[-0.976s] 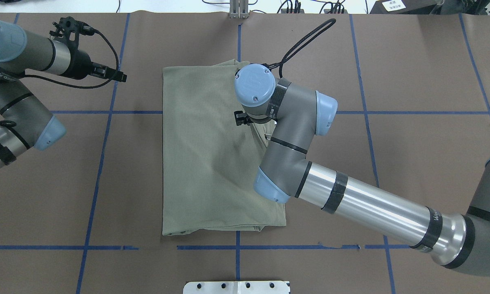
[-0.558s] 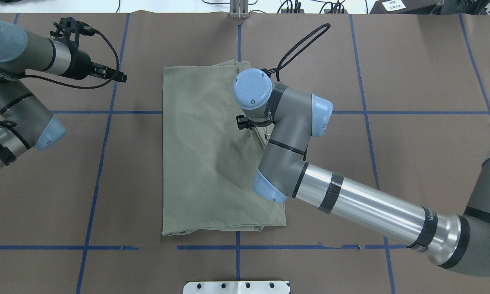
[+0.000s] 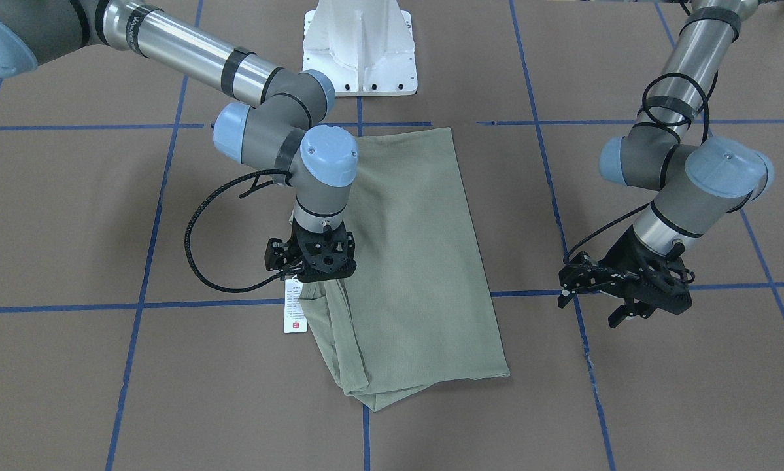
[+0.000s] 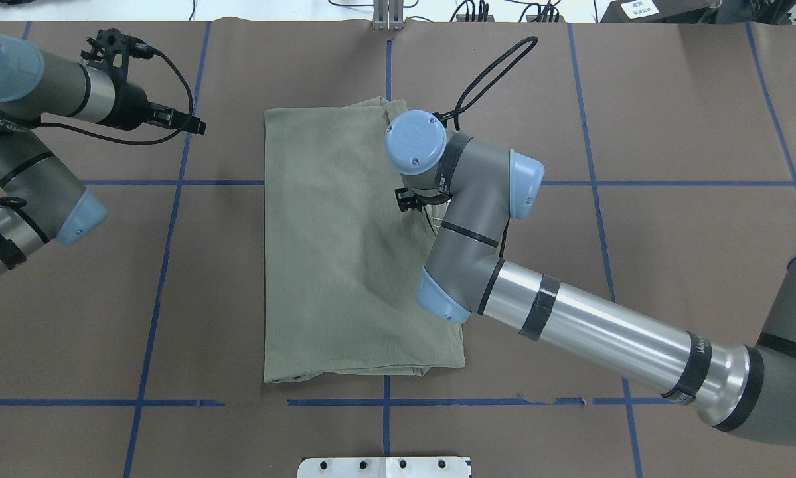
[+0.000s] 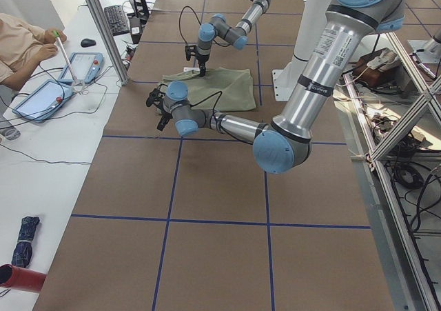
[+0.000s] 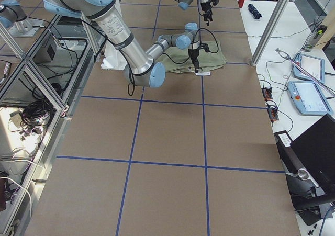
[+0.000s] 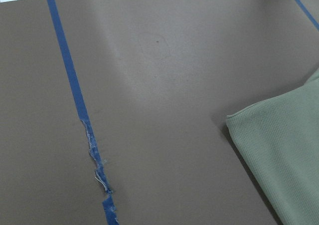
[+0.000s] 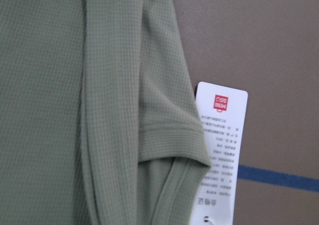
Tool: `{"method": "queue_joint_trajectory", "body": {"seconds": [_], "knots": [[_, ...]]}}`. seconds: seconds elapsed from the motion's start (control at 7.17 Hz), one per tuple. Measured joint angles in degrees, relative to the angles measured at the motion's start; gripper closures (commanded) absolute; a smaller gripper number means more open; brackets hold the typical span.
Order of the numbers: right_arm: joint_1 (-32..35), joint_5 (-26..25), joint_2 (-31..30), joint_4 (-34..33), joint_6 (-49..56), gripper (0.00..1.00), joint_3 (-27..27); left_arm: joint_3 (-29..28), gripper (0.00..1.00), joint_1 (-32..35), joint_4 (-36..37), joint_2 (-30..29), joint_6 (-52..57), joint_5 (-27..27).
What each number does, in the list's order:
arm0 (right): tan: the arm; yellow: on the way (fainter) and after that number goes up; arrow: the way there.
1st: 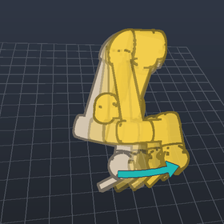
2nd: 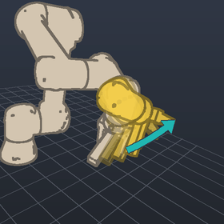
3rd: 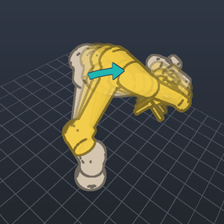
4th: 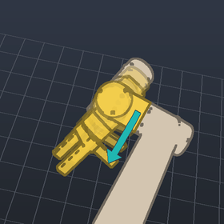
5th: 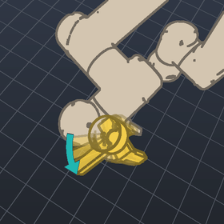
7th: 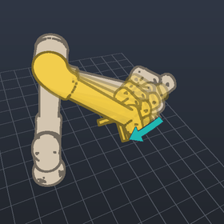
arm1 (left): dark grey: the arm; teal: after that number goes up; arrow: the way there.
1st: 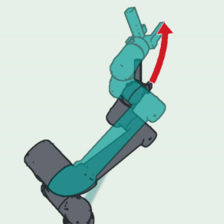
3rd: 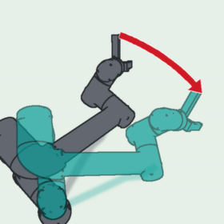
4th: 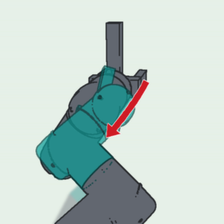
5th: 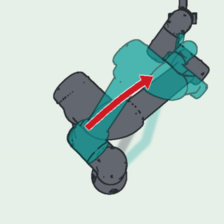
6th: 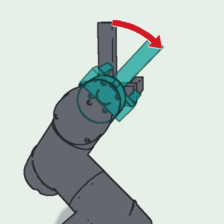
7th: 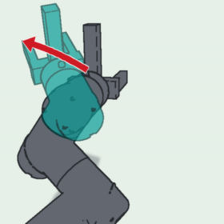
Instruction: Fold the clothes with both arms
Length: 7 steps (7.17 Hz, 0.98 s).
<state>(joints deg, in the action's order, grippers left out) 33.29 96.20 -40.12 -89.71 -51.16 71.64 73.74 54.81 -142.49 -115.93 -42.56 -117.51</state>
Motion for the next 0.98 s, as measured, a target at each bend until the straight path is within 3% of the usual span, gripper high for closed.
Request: {"method": "queue_joint_trajectory", "body": {"seconds": [0.56,0.98], "knots": [[5.07,1.47,-3.27,-0.30,5.08,0.00,-0.01,0.22,0.00,0.03,-0.15,0.00,-0.22,0.02],[6.36,4.63,-3.38,6.56,4.32,0.00,0.47,0.83,0.00,0.05,0.22,-0.06,-0.75,-0.01]]}}
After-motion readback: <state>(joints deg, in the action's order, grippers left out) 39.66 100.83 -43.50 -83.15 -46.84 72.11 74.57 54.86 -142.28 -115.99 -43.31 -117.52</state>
